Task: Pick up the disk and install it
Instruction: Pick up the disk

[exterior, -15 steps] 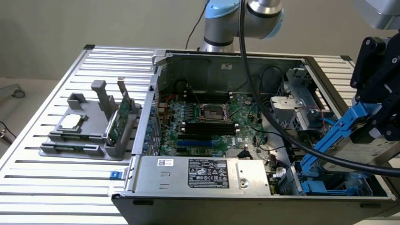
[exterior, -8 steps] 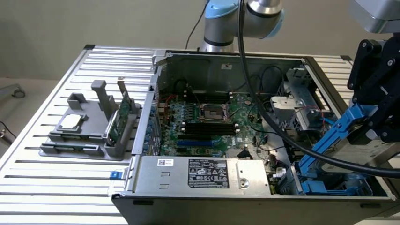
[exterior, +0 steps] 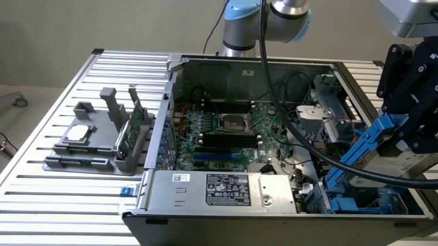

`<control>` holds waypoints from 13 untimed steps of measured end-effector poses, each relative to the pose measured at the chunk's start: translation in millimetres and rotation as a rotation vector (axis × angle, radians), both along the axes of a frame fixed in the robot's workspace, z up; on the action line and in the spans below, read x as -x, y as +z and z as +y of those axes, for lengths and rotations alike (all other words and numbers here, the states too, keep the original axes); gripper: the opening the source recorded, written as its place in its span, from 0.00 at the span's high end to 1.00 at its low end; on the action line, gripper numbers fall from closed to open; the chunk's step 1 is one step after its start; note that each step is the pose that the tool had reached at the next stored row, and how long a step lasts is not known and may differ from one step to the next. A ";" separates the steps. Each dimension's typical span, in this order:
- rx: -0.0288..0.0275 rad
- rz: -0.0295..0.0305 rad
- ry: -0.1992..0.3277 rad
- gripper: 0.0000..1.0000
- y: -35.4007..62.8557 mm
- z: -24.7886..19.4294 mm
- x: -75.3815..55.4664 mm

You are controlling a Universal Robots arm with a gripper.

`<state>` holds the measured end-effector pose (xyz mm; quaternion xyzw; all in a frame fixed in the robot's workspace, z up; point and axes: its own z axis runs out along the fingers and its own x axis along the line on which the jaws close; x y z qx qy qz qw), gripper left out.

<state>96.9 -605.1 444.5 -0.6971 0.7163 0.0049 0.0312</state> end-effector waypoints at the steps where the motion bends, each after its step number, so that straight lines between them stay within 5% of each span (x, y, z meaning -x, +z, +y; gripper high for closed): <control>1: 0.0004 0.0000 0.000 0.67 -0.4 0.1 0.0; 13: 0.0036 0.0000 0.023 0.67 -5.7 0.9 -0.5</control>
